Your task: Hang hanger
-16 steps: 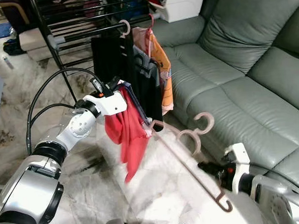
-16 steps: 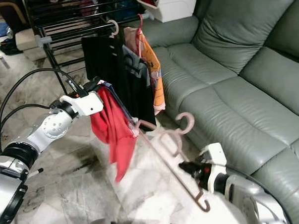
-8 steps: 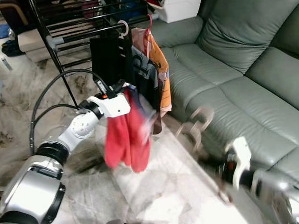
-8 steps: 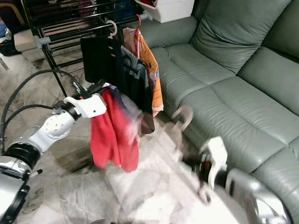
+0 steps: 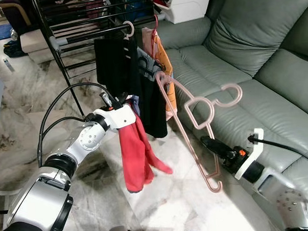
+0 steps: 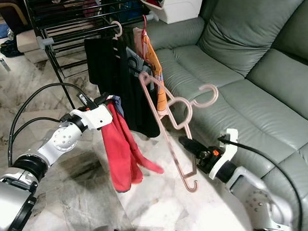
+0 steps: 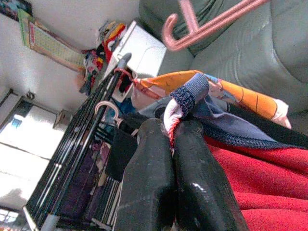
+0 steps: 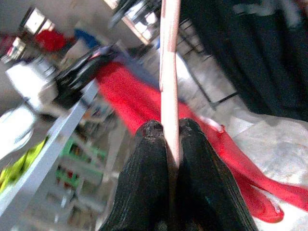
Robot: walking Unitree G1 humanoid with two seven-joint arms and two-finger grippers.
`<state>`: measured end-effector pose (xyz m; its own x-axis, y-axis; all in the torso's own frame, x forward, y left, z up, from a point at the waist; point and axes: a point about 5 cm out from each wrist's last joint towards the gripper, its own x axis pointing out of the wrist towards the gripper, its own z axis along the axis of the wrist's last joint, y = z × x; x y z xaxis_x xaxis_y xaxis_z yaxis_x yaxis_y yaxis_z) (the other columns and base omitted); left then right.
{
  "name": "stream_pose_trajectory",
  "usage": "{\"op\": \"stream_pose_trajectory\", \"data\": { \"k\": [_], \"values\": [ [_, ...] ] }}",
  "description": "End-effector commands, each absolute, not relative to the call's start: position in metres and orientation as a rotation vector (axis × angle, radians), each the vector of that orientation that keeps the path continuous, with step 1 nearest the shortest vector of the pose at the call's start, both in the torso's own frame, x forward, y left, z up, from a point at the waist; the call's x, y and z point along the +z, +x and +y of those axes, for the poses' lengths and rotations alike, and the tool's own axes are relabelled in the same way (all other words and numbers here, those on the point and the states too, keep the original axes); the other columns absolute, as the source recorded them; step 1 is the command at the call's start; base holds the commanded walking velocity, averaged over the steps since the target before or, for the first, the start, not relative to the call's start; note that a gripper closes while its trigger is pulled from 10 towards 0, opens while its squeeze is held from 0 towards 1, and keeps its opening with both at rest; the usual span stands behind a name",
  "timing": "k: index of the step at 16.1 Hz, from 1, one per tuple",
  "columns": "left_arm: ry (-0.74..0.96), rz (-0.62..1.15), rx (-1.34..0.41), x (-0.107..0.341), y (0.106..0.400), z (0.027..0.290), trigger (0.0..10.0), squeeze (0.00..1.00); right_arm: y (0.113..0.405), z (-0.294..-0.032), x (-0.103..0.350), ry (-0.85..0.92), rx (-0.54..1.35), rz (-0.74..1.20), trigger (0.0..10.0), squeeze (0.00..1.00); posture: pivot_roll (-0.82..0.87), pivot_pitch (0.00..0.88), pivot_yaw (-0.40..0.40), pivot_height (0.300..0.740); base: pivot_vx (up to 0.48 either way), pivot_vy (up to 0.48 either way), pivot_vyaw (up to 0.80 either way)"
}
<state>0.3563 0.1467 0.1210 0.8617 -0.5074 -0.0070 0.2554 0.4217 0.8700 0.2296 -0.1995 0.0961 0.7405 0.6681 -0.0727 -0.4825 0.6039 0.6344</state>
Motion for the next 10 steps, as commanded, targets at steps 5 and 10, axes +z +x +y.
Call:
{"op": "stream_pose_trajectory", "data": {
  "k": [5, 10],
  "values": [
    [1.032, -0.250, -0.626, 0.130, 0.360, 0.144, 10.0, 0.00, 0.210, -0.217, 0.075, -0.068, 0.791, 0.484, 10.0, 0.00, -0.11, 0.000, 0.020, 0.740, 0.000, 0.000, 0.00],
    [1.102, -0.094, -0.914, 0.107, 0.343, 0.154, 10.0, 0.00, 0.216, -0.225, 0.084, -0.242, 0.785, 0.427, 10.0, 0.00, -0.11, 0.000, 0.032, 0.740, 0.000, 0.000, 0.00]
  ]
}}
